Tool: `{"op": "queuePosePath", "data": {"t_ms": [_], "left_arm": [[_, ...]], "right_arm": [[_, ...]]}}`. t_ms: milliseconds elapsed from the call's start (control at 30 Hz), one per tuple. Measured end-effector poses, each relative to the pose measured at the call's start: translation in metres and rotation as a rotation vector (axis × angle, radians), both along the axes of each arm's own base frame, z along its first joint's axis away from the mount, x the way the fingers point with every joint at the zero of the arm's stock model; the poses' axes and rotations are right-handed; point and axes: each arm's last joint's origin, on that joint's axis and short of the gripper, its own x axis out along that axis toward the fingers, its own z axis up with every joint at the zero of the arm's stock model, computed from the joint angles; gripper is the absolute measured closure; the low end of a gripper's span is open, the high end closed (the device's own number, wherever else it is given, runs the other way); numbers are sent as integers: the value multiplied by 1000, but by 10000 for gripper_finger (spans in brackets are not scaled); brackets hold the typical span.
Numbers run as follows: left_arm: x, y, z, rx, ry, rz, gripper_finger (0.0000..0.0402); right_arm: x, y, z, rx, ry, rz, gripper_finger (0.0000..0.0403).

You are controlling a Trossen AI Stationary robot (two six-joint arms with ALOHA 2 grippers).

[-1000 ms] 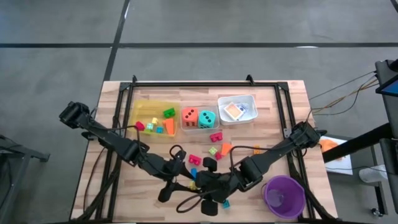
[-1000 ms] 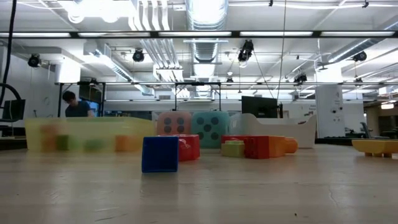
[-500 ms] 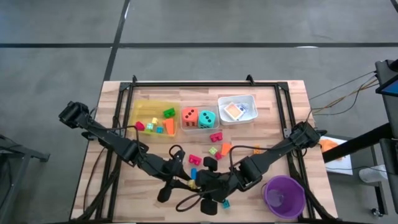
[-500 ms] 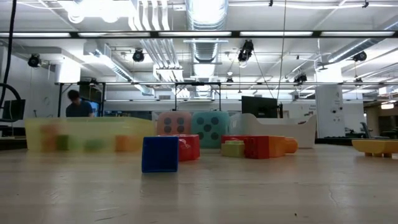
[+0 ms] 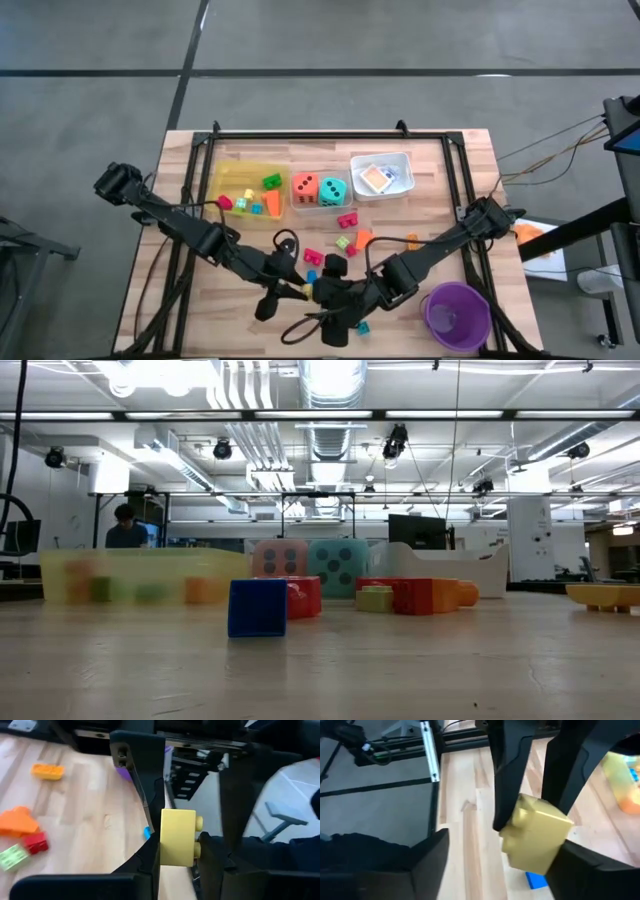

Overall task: Pick & Place Toys
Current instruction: Put the yellow game piece into the yellow bin

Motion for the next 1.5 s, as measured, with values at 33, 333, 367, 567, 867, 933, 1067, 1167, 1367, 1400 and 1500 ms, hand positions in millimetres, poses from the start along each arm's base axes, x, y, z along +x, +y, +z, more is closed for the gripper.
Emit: {"op": "queuePosePath", "data": {"t_ms": [33,333,367,567,867,933,1067,1167,1367,1400,1500], "left_arm": [[-1,2,0,-1,15,14,322],[-22,17,7,-22,137,110,322],[-24,19,7,-23,155,117,322],[-38,30,6,-4,262,194,322],[-47,69,5,29,381,429,322],[-48,87,0,56,455,503,322],[-55,128,-9,102,623,670,322],[-61,156,-13,105,713,784,322],[-65,195,-14,93,757,841,322],[-66,201,-15,88,766,850,322],[-68,218,-19,58,799,883,322]], "right_arm": [[0,-1,-1,-4,4,-3,111],[2,-4,-7,9,25,-76,39],[1,-4,-7,3,30,-86,38],[-1,-7,-11,12,59,-137,36],[-10,-9,-54,42,194,-245,36],[-13,-11,-66,38,226,-266,36],[-18,-14,-82,30,268,-296,36],[-21,-15,-92,3,293,-290,36],[-28,-17,-106,-52,334,-264,36],[-29,-18,-107,-63,339,-257,36],[-29,-19,-110,-85,342,-253,36]]}}
